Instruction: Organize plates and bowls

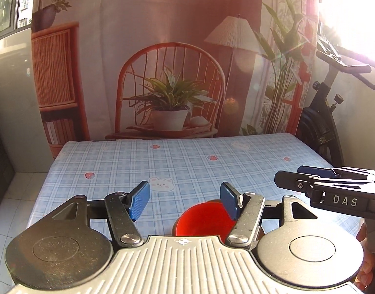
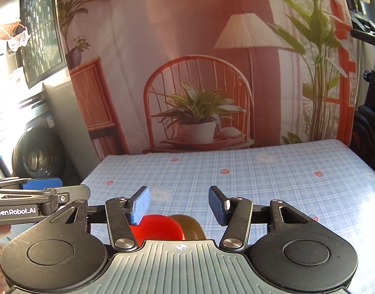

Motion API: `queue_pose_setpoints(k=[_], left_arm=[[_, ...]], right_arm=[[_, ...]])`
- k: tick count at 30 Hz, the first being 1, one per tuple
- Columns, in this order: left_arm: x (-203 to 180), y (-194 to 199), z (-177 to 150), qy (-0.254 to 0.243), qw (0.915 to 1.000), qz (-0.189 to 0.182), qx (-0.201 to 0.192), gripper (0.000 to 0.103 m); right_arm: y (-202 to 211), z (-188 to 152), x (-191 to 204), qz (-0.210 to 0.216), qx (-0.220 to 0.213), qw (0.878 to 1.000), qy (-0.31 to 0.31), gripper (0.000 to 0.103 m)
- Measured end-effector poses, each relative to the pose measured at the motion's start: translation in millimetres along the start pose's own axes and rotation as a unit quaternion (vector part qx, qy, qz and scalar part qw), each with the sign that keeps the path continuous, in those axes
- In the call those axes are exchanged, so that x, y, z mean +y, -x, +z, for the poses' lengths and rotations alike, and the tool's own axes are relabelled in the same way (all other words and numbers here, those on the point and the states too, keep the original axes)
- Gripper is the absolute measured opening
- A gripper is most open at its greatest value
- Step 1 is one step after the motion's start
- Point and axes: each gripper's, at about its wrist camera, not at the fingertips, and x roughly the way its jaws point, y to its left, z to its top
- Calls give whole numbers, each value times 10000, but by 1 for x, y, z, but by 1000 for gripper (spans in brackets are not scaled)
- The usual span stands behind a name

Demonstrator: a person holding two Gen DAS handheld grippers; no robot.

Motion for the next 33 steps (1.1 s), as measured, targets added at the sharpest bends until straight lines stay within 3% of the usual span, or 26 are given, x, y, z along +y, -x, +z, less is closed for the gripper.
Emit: queue_pose_setpoints(k=[2, 4, 6, 9, 21, 33], left_arm=[[-2, 15, 7, 33, 9998, 28, -196, 81], [-7, 31, 16, -3, 9991, 51, -415, 84], [-12, 44, 23, -101, 9981, 178, -574, 85], [-21, 63, 33, -197, 9958, 455, -775, 87], [-38, 114, 51, -299, 9863, 878, -1361, 93], [-27, 127, 52, 48, 9893, 677, -1295, 93]], right_arm=[[15, 6, 0, -26, -206, 9998, 0, 66], [30, 14, -2, -17, -409, 9992, -16, 89], [44, 21, -2, -65, -596, 9982, -9, 102], [66, 34, -2, -116, -831, 9964, 93, 102], [125, 58, 14, -196, -1236, 9913, 395, 103], [145, 57, 27, -404, -1352, 9889, 467, 103]])
